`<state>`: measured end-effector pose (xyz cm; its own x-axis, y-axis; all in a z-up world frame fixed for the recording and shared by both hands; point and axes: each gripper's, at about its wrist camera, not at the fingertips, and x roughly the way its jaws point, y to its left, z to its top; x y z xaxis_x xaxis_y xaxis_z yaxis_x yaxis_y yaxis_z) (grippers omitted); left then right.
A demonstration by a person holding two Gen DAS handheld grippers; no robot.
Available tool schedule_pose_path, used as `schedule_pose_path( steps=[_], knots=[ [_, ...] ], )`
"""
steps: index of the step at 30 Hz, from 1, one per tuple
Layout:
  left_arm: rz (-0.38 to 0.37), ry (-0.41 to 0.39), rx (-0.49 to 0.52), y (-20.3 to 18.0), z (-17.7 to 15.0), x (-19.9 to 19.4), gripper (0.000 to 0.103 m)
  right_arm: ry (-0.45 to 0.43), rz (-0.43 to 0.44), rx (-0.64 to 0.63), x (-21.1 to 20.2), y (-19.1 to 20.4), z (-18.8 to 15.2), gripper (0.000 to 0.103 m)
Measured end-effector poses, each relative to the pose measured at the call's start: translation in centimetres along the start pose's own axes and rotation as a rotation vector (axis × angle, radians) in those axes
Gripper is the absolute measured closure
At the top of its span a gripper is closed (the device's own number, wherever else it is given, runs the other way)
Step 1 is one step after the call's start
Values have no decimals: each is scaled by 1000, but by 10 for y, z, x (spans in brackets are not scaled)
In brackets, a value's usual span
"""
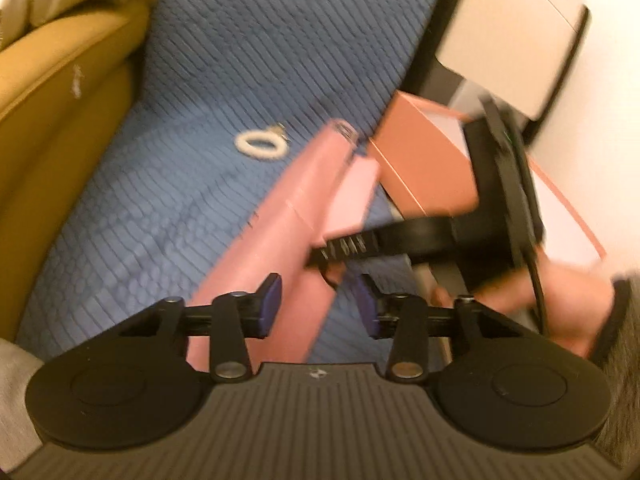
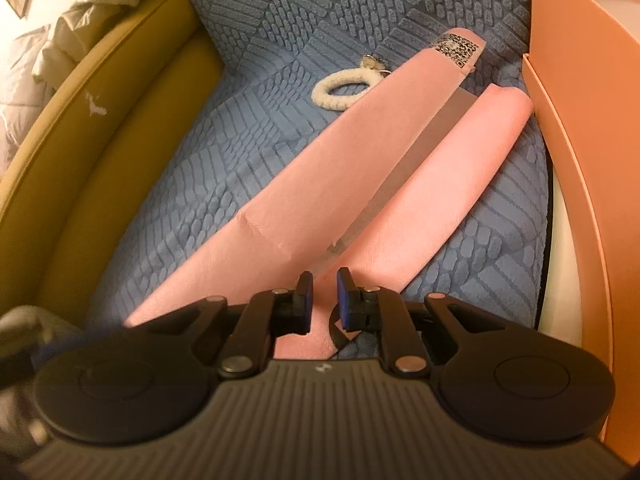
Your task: Organize objects
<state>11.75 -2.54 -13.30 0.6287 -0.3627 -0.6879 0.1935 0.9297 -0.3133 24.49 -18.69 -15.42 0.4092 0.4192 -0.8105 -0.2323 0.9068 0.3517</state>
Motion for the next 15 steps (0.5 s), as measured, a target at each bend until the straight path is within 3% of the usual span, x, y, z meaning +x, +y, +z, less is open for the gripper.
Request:
schedule_pose_path(
  steps=[5,8,10,15],
  knots=[
    [-5,91,0,-4,-6,21,66,5,7,19,-1,-1,2,90],
    [-46,134,-18,-5,-11,39,66,4,16,31,-2,-4,1,90],
    [-27,158,-28,-5,-14,52,66,4,29,53,-2,-8,2,90],
    [37,103,-51,0,-12,55,66,1,31,50,-4,-8,2,91]
  ],
)
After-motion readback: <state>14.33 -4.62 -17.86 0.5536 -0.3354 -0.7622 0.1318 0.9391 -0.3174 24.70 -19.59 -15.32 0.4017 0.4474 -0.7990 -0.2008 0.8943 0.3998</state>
